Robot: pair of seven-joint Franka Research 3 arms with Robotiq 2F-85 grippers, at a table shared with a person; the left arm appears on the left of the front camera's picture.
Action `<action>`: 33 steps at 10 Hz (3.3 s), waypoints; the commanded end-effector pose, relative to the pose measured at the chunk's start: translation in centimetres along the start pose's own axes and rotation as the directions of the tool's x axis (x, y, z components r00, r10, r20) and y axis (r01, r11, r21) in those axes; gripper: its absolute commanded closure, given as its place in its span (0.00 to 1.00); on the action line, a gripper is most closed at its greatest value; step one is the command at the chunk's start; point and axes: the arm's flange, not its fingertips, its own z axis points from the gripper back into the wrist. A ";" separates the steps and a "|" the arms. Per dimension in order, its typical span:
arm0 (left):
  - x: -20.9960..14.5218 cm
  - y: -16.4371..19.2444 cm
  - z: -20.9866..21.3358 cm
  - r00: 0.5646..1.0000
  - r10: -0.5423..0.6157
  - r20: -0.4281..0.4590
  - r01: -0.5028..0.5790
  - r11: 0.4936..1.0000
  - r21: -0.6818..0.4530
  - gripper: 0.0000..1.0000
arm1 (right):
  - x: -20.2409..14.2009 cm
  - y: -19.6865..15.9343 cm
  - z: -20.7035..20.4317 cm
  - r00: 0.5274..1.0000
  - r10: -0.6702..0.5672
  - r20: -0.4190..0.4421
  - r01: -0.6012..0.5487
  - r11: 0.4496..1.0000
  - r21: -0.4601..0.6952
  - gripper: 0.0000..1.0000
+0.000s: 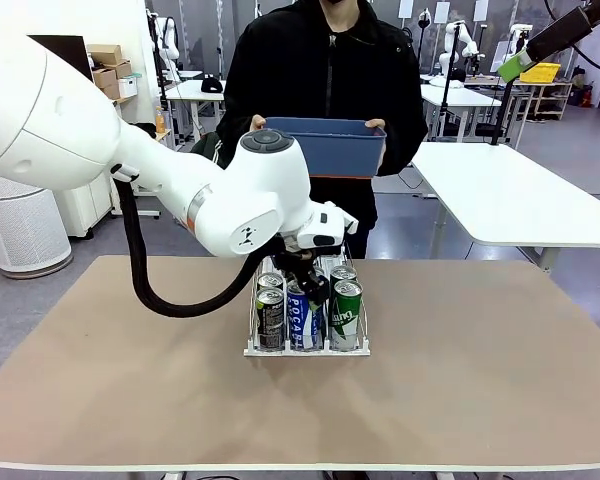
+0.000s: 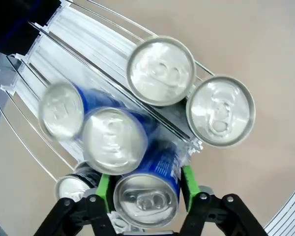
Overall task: Fill the beverage cans into the dispenser.
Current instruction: Place the picked Ionic drink in the line of the Automatic Can Dispenser with the same cans, then pick up the Pepsi coke handed by the human.
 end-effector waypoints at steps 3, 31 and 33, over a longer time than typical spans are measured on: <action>0.6 1.1 2.1 0.998 0.026 0.060 -0.025 1.000 -0.011 0.00 | -0.1 -0.1 0.0 1.000 -0.003 0.007 0.003 1.000 0.006 0.00; -9.9 12.1 30.7 0.948 -0.130 0.289 0.171 0.978 -0.122 0.00 | -0.1 -0.1 0.0 1.000 -0.003 0.007 0.003 1.000 0.006 0.00; -10.6 12.7 33.6 0.948 -0.135 0.288 0.159 0.986 -0.059 0.00 | -0.1 -0.1 0.0 1.000 -0.003 0.007 0.003 1.000 0.006 0.00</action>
